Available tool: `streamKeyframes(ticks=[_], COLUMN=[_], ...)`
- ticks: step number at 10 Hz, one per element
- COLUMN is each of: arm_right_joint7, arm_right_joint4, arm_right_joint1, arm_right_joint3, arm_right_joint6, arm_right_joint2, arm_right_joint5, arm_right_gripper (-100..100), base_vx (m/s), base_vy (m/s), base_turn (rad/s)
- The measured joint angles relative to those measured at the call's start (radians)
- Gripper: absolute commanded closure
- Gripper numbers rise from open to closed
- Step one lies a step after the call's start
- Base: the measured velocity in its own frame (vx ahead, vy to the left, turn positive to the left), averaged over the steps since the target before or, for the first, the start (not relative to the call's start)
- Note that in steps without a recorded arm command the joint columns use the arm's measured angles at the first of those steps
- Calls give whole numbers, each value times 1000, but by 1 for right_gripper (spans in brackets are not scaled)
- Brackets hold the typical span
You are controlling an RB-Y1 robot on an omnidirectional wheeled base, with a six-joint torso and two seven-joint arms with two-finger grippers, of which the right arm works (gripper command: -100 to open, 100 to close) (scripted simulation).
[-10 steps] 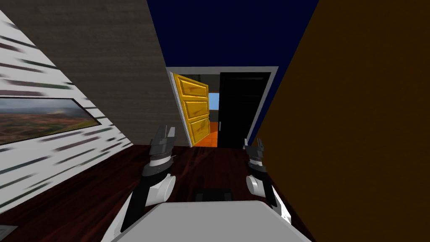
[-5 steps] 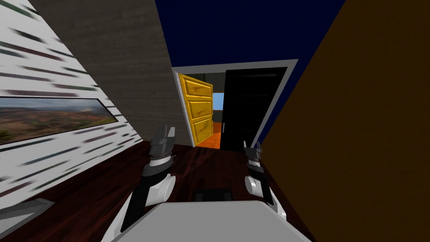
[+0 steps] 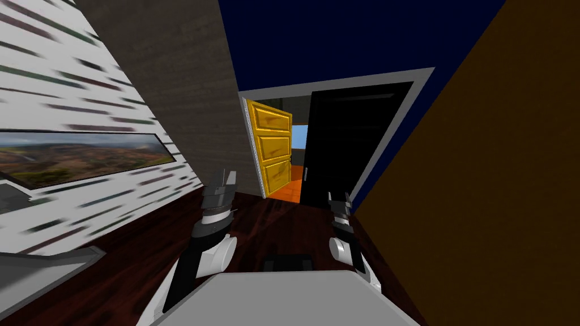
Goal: Push the door open
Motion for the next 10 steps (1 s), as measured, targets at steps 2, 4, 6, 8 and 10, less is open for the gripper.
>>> streamKeyframes(ticks=[2, 4, 6, 8, 10], arm_right_joint7=[-30, -58, -88, -118, -147], arm_right_joint4=[39, 83, 128, 175, 232], arm_right_joint1=[-5, -16, -33, -44, -63], arm_right_joint3=[2, 4, 2, 2, 4], arm_right_joint6=[-11, -20, -27, -39, -55], arm_right_joint2=[-1, 2, 1, 2, 6], arm_right_joint5=[-28, -54, -83, -111, -136], arm_right_gripper=[-100, -100, -100, -100, -100], base_vx=[104, 94, 93, 96, 107], base_vy=[-24, -23, -39, -40, -49], base_turn=[162, 132, 140, 158, 190])
